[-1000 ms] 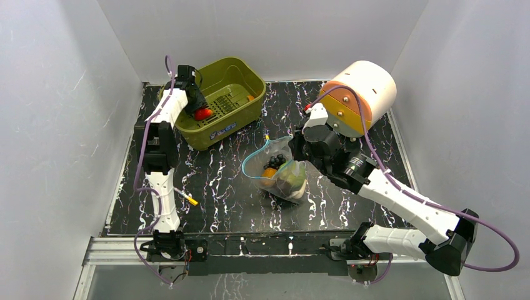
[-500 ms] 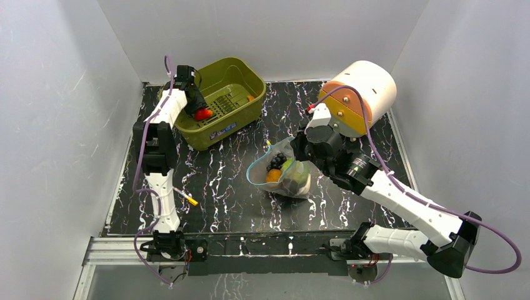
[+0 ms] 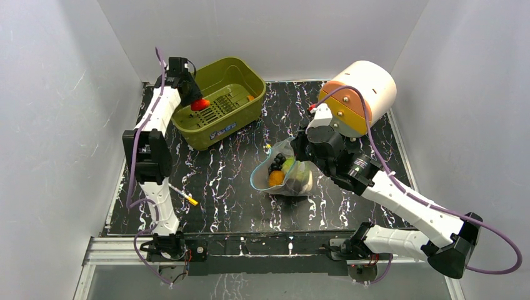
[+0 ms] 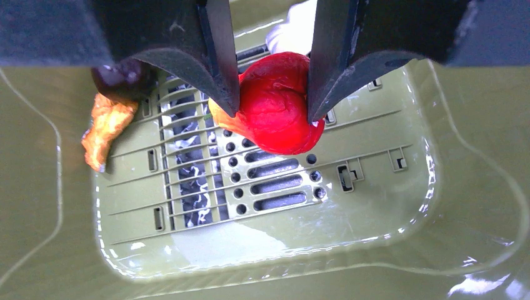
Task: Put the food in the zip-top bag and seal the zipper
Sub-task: Pick up the fake fruit from the bin, then place the fake fruit in the zipper food storage bag.
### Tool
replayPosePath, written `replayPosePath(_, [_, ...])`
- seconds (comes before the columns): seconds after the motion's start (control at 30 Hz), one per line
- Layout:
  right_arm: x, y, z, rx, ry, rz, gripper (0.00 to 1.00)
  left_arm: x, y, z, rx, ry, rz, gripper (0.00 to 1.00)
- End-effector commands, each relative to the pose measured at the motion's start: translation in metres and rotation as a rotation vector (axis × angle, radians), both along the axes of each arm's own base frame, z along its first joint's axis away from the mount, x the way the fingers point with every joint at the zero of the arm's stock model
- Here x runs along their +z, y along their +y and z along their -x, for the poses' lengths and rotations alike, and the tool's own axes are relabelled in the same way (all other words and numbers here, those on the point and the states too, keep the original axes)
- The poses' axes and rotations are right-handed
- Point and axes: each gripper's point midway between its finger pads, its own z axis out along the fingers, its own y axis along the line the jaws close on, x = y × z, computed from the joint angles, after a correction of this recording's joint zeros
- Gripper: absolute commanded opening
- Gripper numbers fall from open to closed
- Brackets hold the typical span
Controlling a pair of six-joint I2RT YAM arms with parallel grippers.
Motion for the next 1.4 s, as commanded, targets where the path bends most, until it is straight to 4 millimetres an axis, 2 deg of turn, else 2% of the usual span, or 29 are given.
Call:
replayPosePath(0.0, [0.043,0.004,-0.009,-0.035,-0.078,-0.108,0.00,0.056,-0.001,0.012,-0.016,-0.105,0.026,0.18])
replayPosePath(0.37, [0.044,0.013,-0.016,-0.055,-0.054,-0.136,0.00,0.100,-0.009,0.046,-0.029,-0.176,0.086,0.14])
replayPosePath(0.73, [0.031,0.020,-0.028,-0.112,-0.003,-0.158,0.00,0.155,-0.035,0.094,-0.113,-0.244,0.224,0.13])
replayPosePath(0.87, [0.029,0.020,-0.035,-0.146,0.007,-0.177,0.00,0.174,-0.051,0.108,-0.179,-0.263,0.296,0.14])
replayPosePath(1.23, [0.027,0.020,-0.050,-0.188,0.048,-0.189,0.00,0.187,-0.106,0.158,-0.324,-0.196,0.608,0.15])
replayPosePath(1.37, [0.023,0.023,-0.058,-0.198,0.058,-0.209,0.00,0.185,-0.124,0.175,-0.365,-0.167,0.683,0.15])
